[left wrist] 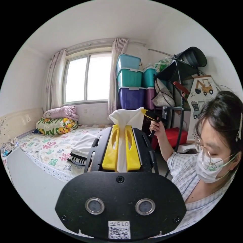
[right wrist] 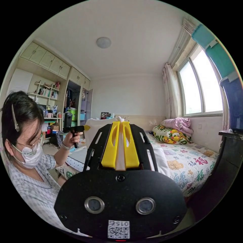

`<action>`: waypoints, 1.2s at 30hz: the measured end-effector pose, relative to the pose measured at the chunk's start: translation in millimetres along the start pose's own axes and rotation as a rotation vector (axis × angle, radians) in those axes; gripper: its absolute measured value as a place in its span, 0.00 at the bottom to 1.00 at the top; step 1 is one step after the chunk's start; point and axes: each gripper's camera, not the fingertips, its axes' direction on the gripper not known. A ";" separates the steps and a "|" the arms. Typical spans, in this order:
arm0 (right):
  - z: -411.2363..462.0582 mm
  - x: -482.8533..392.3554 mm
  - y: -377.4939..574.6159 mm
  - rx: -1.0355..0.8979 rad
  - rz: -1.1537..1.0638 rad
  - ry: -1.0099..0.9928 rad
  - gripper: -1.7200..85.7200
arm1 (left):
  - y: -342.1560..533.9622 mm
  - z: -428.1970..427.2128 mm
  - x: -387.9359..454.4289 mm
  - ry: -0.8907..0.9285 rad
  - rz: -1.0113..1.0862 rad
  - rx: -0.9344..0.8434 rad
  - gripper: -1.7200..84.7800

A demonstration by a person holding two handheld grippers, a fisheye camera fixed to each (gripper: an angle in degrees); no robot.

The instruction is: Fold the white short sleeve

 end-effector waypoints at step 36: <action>268.9 -119.3 262.7 -0.773 0.095 0.364 0.07 | 193.0 13.6 -61.5 0.021 -0.332 -0.289 0.04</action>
